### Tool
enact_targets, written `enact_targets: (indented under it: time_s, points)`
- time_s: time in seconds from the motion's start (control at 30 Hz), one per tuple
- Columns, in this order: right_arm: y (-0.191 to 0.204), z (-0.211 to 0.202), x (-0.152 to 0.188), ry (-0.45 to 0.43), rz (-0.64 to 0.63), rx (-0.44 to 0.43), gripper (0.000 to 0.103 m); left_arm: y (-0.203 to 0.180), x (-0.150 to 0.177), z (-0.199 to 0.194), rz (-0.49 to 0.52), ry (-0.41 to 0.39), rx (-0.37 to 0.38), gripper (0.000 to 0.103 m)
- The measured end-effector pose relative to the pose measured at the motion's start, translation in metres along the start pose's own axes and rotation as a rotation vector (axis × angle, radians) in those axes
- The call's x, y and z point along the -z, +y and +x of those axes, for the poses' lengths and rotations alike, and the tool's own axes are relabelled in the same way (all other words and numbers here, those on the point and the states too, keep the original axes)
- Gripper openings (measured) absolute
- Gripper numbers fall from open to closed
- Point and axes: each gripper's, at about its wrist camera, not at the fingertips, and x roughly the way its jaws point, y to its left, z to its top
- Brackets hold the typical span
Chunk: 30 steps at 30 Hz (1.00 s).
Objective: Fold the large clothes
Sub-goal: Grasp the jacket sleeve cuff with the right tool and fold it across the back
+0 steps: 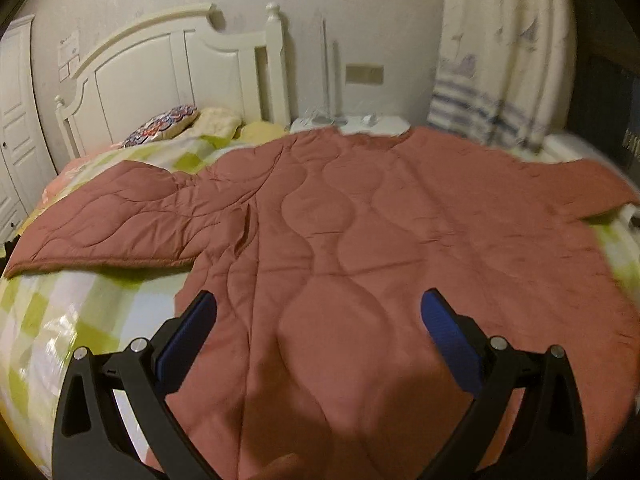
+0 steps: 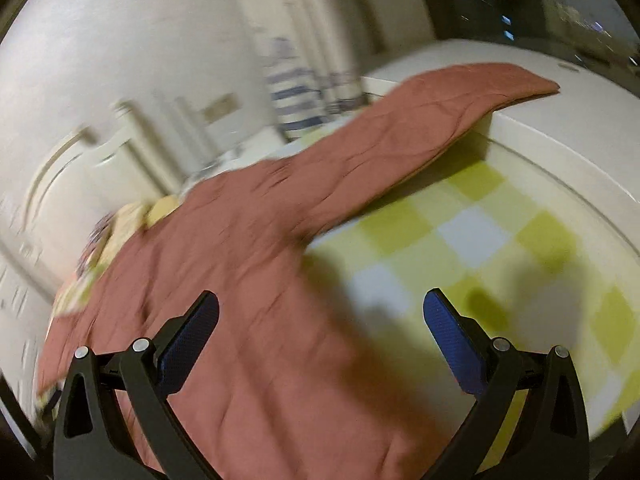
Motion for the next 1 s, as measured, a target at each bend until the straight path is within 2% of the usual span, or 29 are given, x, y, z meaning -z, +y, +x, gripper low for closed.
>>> enact_targets:
  time_s: [0.1, 0.13, 0.17, 0.33, 0.43, 0.47, 0.5, 0.6, 0.63, 0.67, 0.7, 0.77, 0.8, 0.9, 0.93, 1.0]
  points:
    - [-0.033, 0.034, -0.039, -0.005, 0.114, 0.051, 0.099, 0.002, 0.012, 0.033, 0.013, 0.069, 0.006, 0.101]
    - [-0.042, 0.043, -0.048, -0.003, 0.147, 0.056, 0.099, 0.002, 0.013, 0.049, 0.017, 0.162, 0.033, 0.101]
    - [-0.053, 0.055, -0.057, 0.006, 0.189, 0.068, 0.099, 0.004, 0.012, 0.055, 0.016, 0.189, 0.038, 0.101]
    - [-0.075, 0.097, -0.086, 0.032, 0.257, 0.098, 0.095, 0.013, 0.011, 0.059, -0.003, 0.183, 0.064, 0.101]
    - [-0.08, 0.101, -0.099, -0.011, 0.255, 0.09, 0.094, 0.022, 0.013, 0.06, 0.006, 0.192, 0.095, 0.101]
    - [-0.082, 0.101, -0.102, -0.018, 0.254, 0.086, 0.091, 0.028, 0.016, 0.058, 0.01, 0.194, 0.107, 0.101]
    - [-0.083, 0.102, -0.106, -0.02, 0.249, 0.077, 0.087, 0.034, 0.016, 0.058, 0.015, 0.195, 0.121, 0.101]
    - [-0.077, 0.095, -0.108, -0.052, 0.222, 0.072, 0.053, 0.037, 0.019, 0.054, 0.023, 0.195, 0.141, 0.101]
    - [-0.074, 0.089, -0.106, -0.08, 0.213, 0.092, 0.035, 0.035, 0.02, 0.053, 0.023, 0.195, 0.143, 0.101]
    - [-0.072, 0.076, -0.106, -0.146, 0.209, 0.114, 0.025, 0.034, 0.018, 0.053, 0.023, 0.195, 0.143, 0.101]
    - [-0.067, 0.064, -0.105, -0.196, 0.194, 0.123, 0.023, 0.032, 0.018, 0.053, 0.026, 0.195, 0.14, 0.101]
    - [-0.043, 0.048, -0.105, -0.259, 0.088, 0.156, 0.02, 0.03, 0.019, 0.053, 0.033, 0.191, 0.132, 0.101]
    - [-0.021, 0.041, -0.104, -0.293, -0.004, 0.169, 0.02, 0.029, 0.019, 0.052, 0.032, 0.191, 0.133, 0.101]
    - [0.071, 0.023, -0.085, -0.381, -0.377, 0.191, 0.019, 0.03, 0.019, 0.052, 0.025, 0.188, 0.138, 0.101]
    - [0.107, 0.02, -0.069, -0.397, -0.525, 0.183, 0.02, 0.03, 0.019, 0.051, 0.019, 0.185, 0.143, 0.101]
    - [0.169, 0.026, -0.02, -0.371, -0.827, 0.161, 0.02, 0.032, 0.018, 0.052, 0.01, 0.183, 0.149, 0.101]
